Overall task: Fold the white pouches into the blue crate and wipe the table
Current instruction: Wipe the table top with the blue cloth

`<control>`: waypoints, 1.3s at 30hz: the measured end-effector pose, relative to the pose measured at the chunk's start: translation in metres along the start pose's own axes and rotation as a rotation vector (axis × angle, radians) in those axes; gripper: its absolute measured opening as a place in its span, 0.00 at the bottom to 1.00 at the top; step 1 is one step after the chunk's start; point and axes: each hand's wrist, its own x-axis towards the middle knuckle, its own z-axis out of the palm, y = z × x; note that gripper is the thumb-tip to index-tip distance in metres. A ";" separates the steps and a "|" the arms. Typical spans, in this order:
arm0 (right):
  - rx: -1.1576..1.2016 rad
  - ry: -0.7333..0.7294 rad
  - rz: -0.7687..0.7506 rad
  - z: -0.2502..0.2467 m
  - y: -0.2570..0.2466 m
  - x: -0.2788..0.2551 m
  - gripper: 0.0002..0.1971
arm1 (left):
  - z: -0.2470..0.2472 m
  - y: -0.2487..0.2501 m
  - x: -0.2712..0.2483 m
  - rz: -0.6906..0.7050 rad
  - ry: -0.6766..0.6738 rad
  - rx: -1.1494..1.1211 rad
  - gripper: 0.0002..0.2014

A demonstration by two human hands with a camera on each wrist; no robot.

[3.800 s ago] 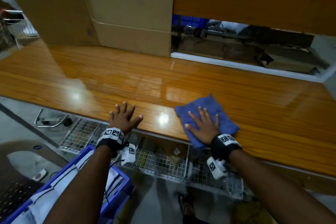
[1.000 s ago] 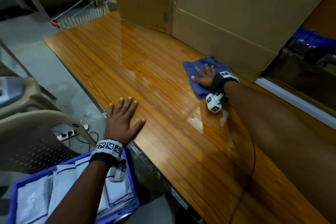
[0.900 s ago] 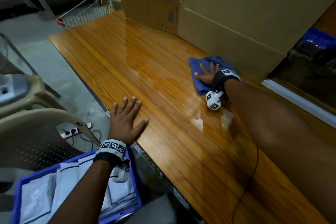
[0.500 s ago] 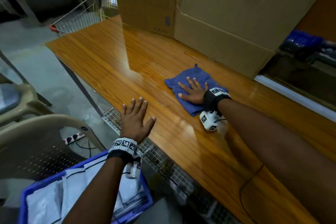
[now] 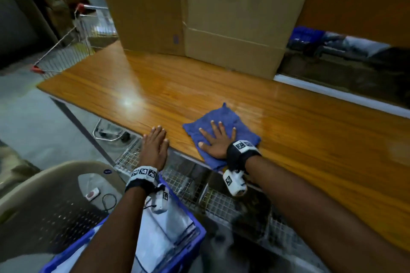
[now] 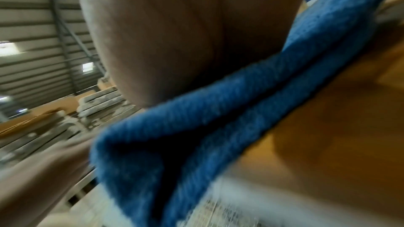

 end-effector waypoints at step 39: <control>0.313 0.175 0.764 0.069 0.465 -0.408 0.38 | 0.188 0.414 -0.092 -0.004 -0.425 -0.087 0.38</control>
